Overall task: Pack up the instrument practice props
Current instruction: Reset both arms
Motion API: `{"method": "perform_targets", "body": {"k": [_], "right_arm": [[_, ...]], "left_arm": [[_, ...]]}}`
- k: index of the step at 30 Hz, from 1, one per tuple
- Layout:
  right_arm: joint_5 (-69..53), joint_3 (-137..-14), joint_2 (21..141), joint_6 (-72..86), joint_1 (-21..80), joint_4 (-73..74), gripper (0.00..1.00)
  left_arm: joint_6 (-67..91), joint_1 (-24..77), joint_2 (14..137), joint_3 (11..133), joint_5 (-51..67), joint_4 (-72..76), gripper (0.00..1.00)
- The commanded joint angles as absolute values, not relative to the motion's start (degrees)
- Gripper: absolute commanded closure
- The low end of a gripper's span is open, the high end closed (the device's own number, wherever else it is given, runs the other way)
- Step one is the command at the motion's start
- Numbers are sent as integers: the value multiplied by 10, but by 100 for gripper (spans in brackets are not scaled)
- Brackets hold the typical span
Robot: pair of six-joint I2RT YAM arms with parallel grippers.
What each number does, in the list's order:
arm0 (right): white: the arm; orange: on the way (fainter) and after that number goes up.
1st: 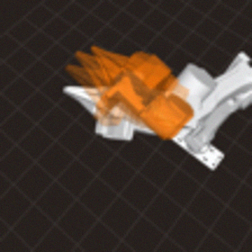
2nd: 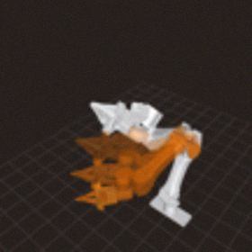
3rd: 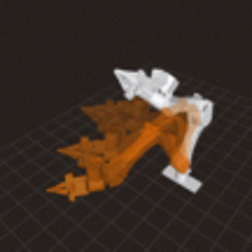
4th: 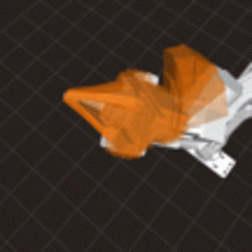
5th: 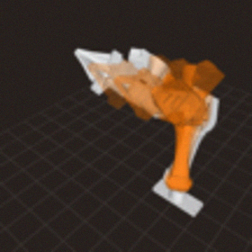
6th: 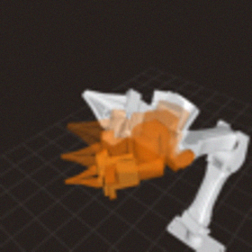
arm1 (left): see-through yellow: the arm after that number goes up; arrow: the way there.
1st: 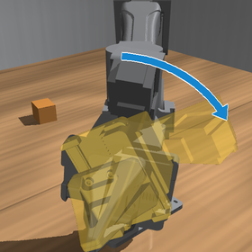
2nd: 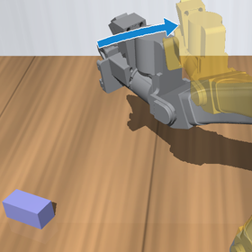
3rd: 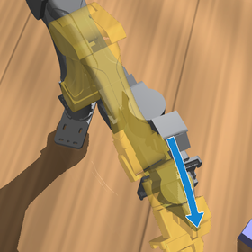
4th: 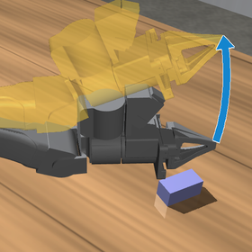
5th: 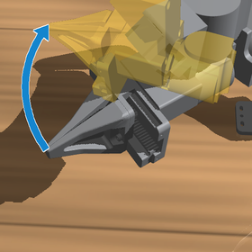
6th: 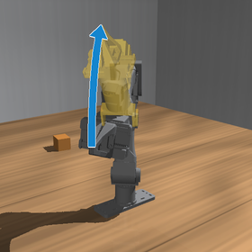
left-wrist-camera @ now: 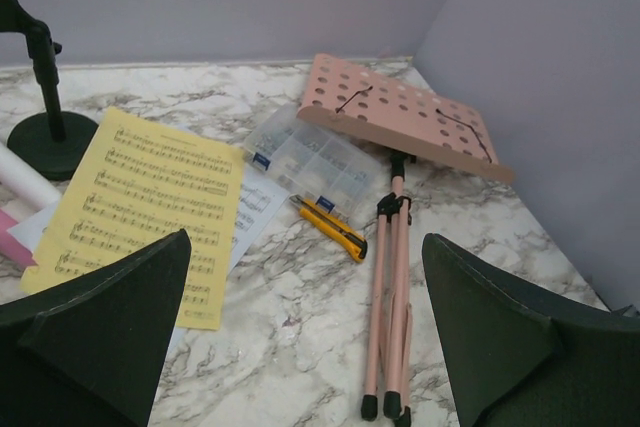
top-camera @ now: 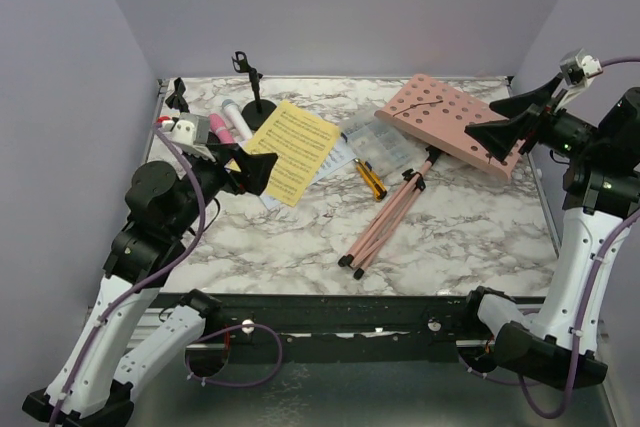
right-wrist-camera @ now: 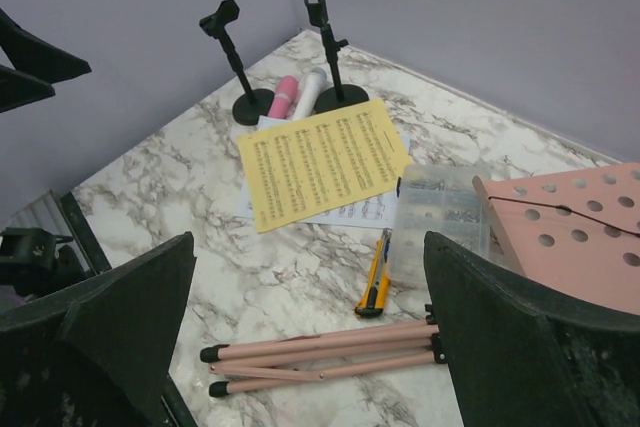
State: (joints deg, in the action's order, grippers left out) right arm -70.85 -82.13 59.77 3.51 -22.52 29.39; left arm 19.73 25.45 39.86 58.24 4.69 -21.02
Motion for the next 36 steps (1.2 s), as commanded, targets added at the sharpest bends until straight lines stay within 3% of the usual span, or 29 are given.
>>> {"method": "perform_targets", "body": {"k": [1, 14, 36], "right_arm": [[-706, -823, 577, 89, -228, 268, 0], [-649, -808, 514, 117, -228, 251, 0], [-655, -811, 511, 147, -228, 263, 0]], "left_arm": [[216, 251, 376, 619, 74, -217, 1], [240, 250, 364, 632, 95, -226, 1], [244, 250, 359, 628, 99, -231, 1]]}}
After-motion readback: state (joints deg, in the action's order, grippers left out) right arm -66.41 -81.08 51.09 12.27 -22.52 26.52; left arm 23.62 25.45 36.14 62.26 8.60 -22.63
